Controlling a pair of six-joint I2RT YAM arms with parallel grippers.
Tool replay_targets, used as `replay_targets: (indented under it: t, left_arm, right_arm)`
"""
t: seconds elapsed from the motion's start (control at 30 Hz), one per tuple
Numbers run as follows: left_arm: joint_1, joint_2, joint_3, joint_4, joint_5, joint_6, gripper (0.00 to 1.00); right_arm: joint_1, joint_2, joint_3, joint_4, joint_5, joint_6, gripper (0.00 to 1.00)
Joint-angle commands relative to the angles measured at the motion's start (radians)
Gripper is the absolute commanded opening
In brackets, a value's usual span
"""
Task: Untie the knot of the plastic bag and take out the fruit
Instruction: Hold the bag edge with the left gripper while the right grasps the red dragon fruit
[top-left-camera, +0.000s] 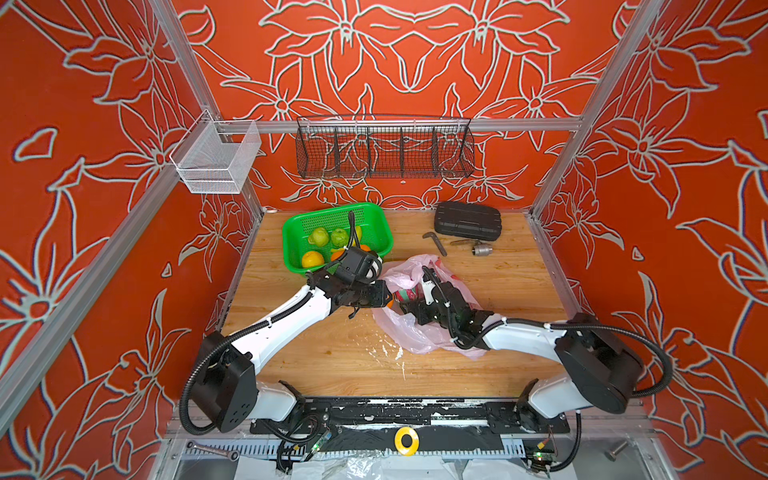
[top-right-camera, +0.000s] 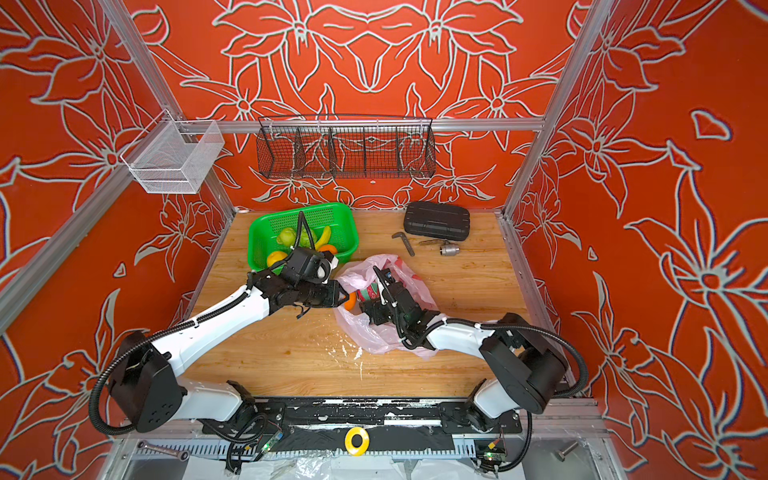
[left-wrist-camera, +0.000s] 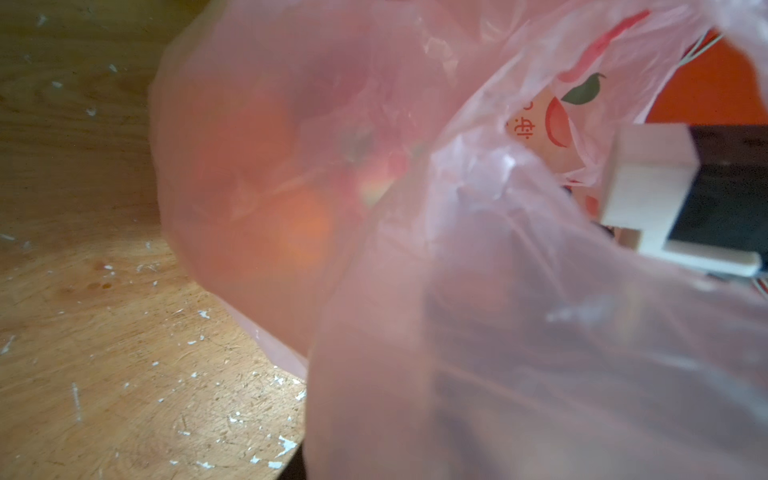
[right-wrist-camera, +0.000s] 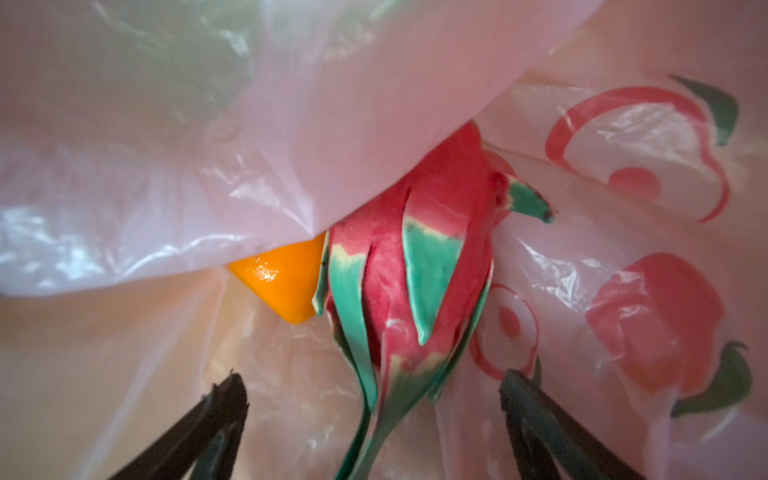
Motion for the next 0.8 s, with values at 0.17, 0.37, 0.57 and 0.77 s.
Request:
replay_targets:
  t: [0.17,0.37,0.57,0.77]
  left_arm:
    - [0.002,-0.061,-0.023,0.013,0.025,-0.02,0.27]
    - [0.003,-0.098,-0.035,-0.005,0.024,-0.007,0.27]
    - [0.004,-0.131,-0.065,-0.012,-0.005,-0.005,0.27]
    - [0.006,-0.132,-0.08,-0.016,-0.034,-0.016,0.29]
  right_arm:
    - [0.003,0.197,0.113,0.205,0.184,-0.02,0.97]
    - [-0.001,0.325,0.191,0.229,0.16,-0.035,0.97]
    - [-0.019,0.374,0.222,0.227,0.093,-0.048,0.86]
    - [-0.02,0.343,0.215,0.189,0.042,-0.057,0.65]
